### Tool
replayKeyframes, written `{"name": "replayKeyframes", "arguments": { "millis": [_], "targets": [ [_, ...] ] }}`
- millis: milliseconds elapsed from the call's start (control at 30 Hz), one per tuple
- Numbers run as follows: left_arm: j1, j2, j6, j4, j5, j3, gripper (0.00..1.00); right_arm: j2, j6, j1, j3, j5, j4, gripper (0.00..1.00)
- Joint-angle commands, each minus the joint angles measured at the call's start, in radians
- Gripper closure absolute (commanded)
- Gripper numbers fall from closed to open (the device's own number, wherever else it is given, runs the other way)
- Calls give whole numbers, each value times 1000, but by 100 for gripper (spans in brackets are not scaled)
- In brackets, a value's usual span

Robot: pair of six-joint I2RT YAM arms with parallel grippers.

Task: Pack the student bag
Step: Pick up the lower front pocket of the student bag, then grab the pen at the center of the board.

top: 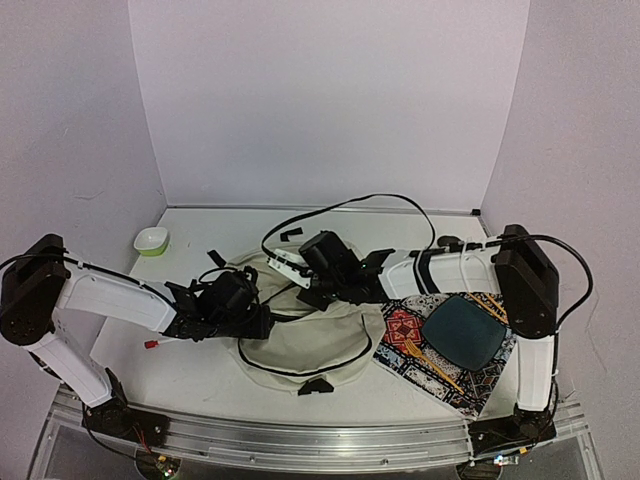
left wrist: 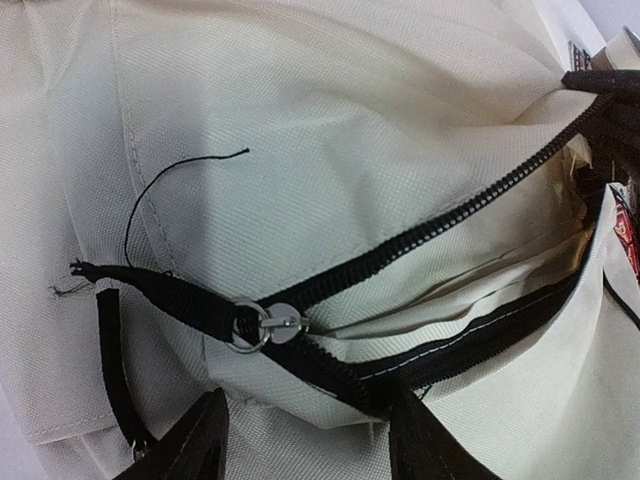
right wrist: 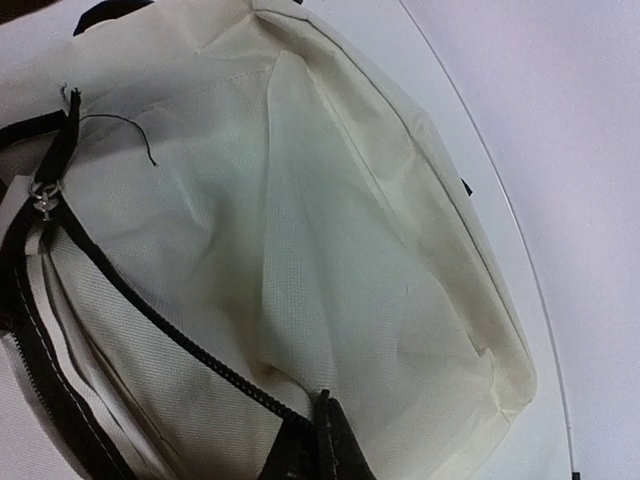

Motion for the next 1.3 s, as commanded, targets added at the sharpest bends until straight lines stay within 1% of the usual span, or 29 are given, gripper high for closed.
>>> {"name": "replayKeyframes", "arguments": {
  "millis": [0, 67, 167, 333, 433, 533, 633, 733, 1000, 1133, 1267],
  "targets": [
    [-3, -10, -10, -79, -12, 19, 44, -74, -19, -8, 70, 80, -19, 91],
    [-3, -8, -9, -80, -9, 22, 44, -69, -31, -9, 84, 102, -19, 88],
    [-3, -10, -9, -81, -8, 23, 44, -67, -42, -8, 96, 115, -19, 87],
    [-4, -21, -10, -82, -7, 24, 44, -72, -44, -8, 92, 97, -22, 90],
    [-2, -28, -9, -84, 2, 34, 43, -76, -44, -7, 85, 73, -33, 89],
    [-1, -40, -7, -89, 16, 53, 40, -84, -37, -7, 75, 61, -33, 90],
    [8, -71, -4, -108, 17, 77, 35, -68, -38, -7, 84, 77, -34, 95],
    [25, -115, -9, -140, 7, 89, 32, -58, -39, -7, 93, 82, -35, 96],
    [136, -285, -68, -278, 24, 55, 19, -60, -45, -7, 105, 72, -35, 97],
    [203, -344, -107, -335, 20, 12, 16, -52, -47, -7, 111, 62, -35, 97],
    [276, -376, -161, -436, -12, -10, 13, -50, -49, -7, 110, 55, -35, 97]
  ]
}}
